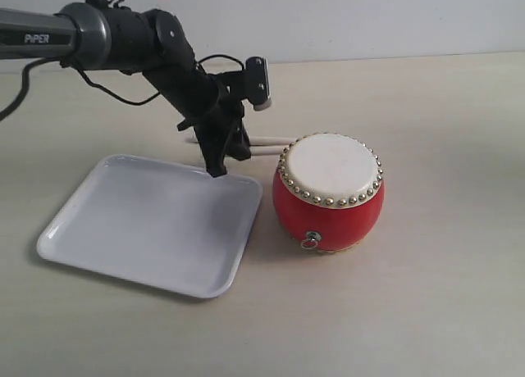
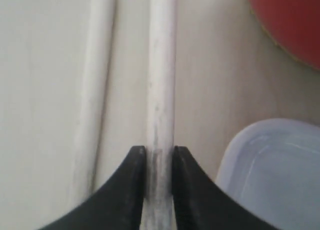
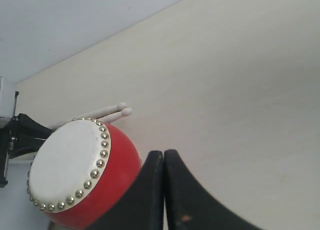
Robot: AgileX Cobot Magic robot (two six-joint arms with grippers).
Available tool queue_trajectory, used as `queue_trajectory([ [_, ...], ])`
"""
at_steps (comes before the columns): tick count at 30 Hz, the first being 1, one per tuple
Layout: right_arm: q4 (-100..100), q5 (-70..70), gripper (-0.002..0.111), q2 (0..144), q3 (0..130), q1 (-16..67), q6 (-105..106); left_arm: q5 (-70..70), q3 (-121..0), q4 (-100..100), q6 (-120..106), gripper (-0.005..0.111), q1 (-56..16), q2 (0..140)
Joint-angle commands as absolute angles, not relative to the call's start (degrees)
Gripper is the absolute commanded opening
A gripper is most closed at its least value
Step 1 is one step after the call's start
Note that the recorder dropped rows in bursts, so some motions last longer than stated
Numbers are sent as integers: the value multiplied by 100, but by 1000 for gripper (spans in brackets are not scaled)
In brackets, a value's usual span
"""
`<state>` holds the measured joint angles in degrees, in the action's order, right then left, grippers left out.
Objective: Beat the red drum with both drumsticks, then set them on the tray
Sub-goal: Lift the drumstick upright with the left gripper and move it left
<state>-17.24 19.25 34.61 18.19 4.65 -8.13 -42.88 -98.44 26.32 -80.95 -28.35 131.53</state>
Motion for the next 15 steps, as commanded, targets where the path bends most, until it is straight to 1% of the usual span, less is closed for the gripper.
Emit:
queue_trajectory([
  [1,-1689,1550,0,3467,1877,468,-760,-4310,-9869,2764,-8068,0,-2639,12702],
  [5,-1689,1477,0,3467,1877,468,-760,-4499,-9869,3008,-8006,0,-2476,12326],
  [9,-1667,1500,0,3467,1877,468,-760,-4712,-9869,2919,-6896,0,-2311,11835],
  [15,-1589,1509,0,3876,1987,468,-760,-5537,-9742,2985,-5687,0,-1719,10999],
])
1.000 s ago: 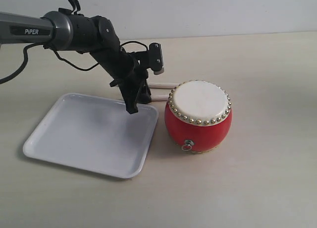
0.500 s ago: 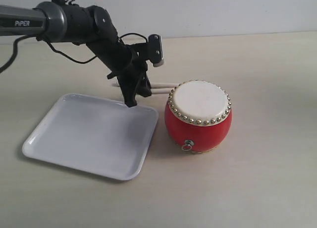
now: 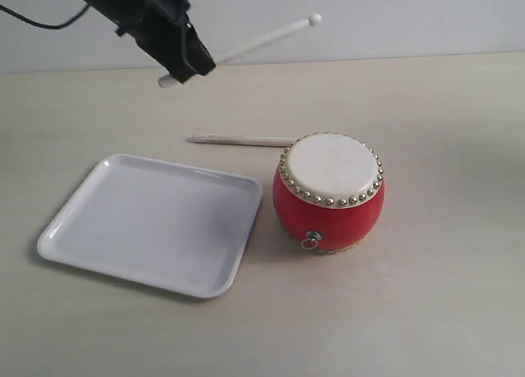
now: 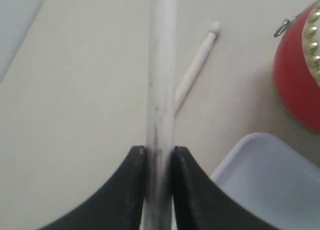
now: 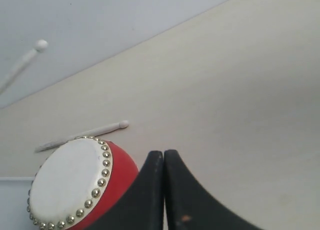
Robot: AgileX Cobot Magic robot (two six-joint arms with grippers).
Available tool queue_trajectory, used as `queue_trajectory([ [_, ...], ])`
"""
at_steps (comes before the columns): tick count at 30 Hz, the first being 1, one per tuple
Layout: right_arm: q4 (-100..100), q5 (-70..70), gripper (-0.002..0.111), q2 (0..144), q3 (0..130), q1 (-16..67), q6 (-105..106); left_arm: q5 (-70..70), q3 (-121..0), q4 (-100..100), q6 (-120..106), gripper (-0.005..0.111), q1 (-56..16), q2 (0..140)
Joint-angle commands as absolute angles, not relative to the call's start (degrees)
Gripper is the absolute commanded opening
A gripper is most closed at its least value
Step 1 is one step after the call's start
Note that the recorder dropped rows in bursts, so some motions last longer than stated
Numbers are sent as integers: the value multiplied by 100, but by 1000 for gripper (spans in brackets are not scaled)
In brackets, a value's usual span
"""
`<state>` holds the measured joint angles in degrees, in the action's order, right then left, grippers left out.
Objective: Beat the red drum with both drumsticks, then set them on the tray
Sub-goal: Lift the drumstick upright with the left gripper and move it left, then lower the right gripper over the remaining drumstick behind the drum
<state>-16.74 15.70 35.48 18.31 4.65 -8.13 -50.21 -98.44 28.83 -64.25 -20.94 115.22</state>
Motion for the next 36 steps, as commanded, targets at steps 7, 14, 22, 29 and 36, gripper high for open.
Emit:
queue_trajectory([
  [7,-1612,1509,0,5322,2919,468,39,-4753,-7774,3511,-5219,0,-765,9538],
  [14,-2518,1803,0,7184,4223,468,1614,-3414,-5493,4744,-5209,0,-511,7840],
  [22,-4324,3100,0,9515,6603,1116,3502,-2839,-3757,4611,-4592,0,-511,6316],
  [29,-3877,4048,0,10620,8403,1768,3157,-2366,-2718,4520,-3809,0,-511,4892],
  [36,-2218,4659,0,11270,9534,2304,2257,-2275,-2239,4509,-3347,0,-511,4027],
])
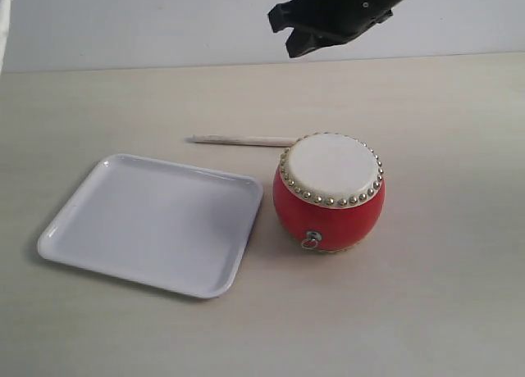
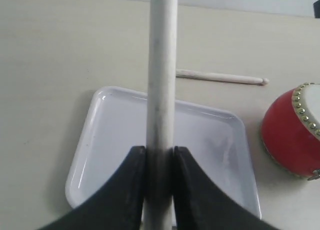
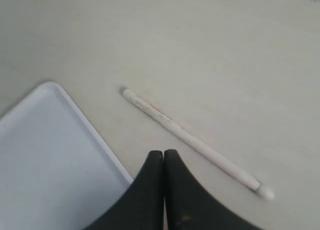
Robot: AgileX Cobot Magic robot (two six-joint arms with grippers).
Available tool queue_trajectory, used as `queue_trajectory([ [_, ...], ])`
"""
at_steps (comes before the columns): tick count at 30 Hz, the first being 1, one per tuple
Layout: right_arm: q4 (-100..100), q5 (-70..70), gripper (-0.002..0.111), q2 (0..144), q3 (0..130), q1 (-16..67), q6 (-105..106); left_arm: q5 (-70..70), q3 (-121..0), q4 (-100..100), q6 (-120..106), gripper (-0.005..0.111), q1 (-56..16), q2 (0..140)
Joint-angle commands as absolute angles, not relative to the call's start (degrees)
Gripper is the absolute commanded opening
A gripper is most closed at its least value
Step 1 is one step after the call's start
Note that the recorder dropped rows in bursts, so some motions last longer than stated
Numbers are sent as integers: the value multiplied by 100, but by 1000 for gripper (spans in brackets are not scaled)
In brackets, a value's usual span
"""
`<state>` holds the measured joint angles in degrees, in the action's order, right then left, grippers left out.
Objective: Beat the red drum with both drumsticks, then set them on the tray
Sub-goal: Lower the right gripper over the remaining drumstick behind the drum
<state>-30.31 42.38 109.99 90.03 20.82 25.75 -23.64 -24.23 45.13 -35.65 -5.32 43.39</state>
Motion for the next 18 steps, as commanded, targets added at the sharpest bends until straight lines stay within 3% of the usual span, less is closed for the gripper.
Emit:
queue_trajectory([
  [1,-1985,4872,0,11381,9699,2374,2257,-2284,-2195,4500,-3213,0,-511,3973],
  [12,-1490,6284,0,12513,11339,2433,2071,-2240,-2072,4483,-2744,0,-511,3942],
  [18,-1182,6350,12,12913,11571,2420,2457,-2090,-2063,4331,-2733,0,-511,3942],
])
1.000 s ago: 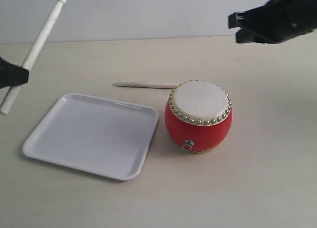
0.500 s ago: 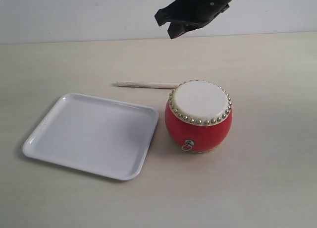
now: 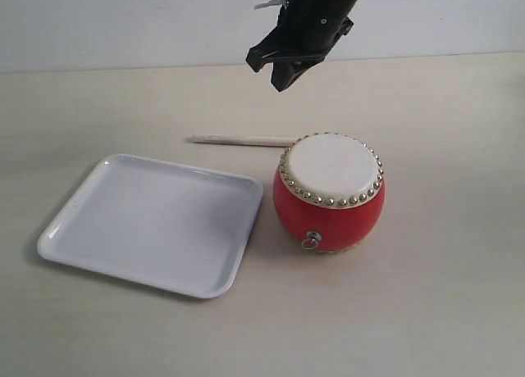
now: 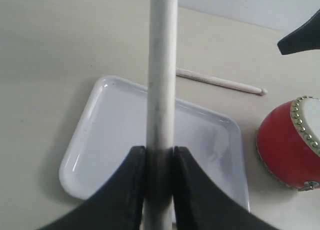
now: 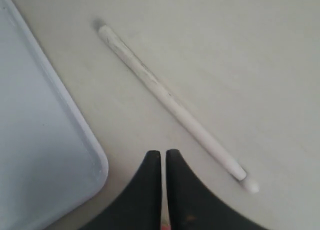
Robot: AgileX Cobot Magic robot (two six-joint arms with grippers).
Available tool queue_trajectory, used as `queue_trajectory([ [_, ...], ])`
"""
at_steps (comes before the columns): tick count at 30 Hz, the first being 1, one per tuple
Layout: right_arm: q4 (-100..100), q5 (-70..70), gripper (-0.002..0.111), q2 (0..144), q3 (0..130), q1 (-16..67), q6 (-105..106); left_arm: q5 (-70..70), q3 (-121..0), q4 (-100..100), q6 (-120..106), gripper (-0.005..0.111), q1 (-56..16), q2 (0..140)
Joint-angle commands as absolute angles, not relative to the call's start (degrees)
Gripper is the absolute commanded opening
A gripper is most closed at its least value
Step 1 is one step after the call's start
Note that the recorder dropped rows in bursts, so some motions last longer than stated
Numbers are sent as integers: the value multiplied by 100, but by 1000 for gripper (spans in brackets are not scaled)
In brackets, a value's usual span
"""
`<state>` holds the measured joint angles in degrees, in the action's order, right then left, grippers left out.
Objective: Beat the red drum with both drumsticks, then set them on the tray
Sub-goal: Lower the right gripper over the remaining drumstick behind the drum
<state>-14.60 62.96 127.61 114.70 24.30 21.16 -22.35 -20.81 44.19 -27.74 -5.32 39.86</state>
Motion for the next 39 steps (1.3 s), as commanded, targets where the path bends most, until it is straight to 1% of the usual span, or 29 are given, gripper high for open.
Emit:
queue_trajectory([
  [1,-1085,6350,14,12962,11571,2420,2652,-2090,-2063,4331,-2733,0,-511,3942],
  [6,-1040,6103,15,13056,11571,2420,4221,-2122,-2063,4246,-2736,0,-511,3942],
  [9,-1029,5840,16,13071,11571,2431,4333,-2122,-2063,4129,-2736,0,-511,3942],
  [12,-839,5829,23,13148,11571,2431,4333,-2112,-2063,4105,-2736,0,-511,3942],
  [14,-771,5802,30,13211,11571,2431,4371,-2078,-2063,4107,-2736,0,-511,3942],
  [17,-865,5794,37,13288,11571,2431,4710,-2051,-2063,4080,-2736,0,-511,3942],
  [20,-910,5654,41,13389,11571,2431,5066,-2051,-2063,4011,-2736,0,-511,3953],
  [23,-973,5366,41,13389,11571,2431,5682,-2005,-2063,4011,-2736,0,-511,4008],
  [26,-1478,5132,41,13441,11571,2431,6461,-1925,-2063,4011,-2736,0,-511,4008],
  [27,-1620,5108,43,13480,11571,2431,6619,-1925,-2063,4011,-2736,0,-511,4008],
  [28,-1821,5127,48,13551,11571,2431,6655,-1925,-2063,4011,-2736,0,-511,4008],
  [30,-1968,5155,54,13638,11571,2441,6655,-1901,-2063,4011,-2736,0,-533,4008],
  [39,-2298,5038,54,13979,11571,2538,7541,-1851,-2063,4000,-2736,0,-533,4008],
])
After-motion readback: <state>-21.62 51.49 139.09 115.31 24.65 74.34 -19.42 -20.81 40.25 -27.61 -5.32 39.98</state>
